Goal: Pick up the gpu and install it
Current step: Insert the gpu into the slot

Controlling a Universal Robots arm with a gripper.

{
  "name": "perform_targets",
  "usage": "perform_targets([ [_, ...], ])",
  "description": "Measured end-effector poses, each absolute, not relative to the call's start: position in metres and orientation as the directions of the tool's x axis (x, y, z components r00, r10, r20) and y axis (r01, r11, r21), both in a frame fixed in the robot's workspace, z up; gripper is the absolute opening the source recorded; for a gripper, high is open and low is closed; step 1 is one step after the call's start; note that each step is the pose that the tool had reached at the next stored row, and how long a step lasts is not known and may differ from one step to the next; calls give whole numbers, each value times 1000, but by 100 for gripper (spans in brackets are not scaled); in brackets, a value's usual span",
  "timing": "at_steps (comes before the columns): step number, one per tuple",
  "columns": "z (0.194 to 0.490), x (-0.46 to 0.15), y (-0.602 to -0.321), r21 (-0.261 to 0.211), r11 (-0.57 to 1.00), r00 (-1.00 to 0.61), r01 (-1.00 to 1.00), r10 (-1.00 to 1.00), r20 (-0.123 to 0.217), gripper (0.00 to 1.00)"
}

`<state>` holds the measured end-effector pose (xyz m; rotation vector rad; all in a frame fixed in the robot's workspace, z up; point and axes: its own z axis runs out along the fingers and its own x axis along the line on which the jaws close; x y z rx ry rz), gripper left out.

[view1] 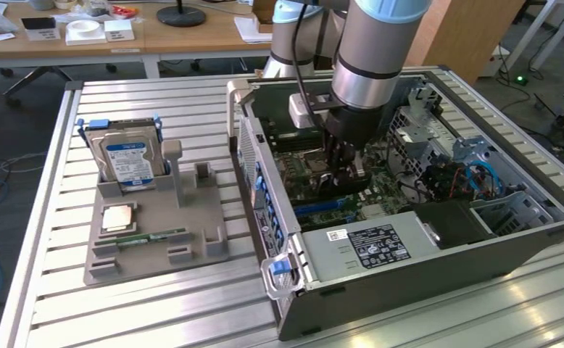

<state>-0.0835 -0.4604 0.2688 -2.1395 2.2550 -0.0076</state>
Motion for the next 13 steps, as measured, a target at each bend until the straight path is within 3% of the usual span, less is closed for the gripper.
perform_targets([
  [13, 264, -87, -460, -26, 53, -52, -998, -998, -20, 27],
])
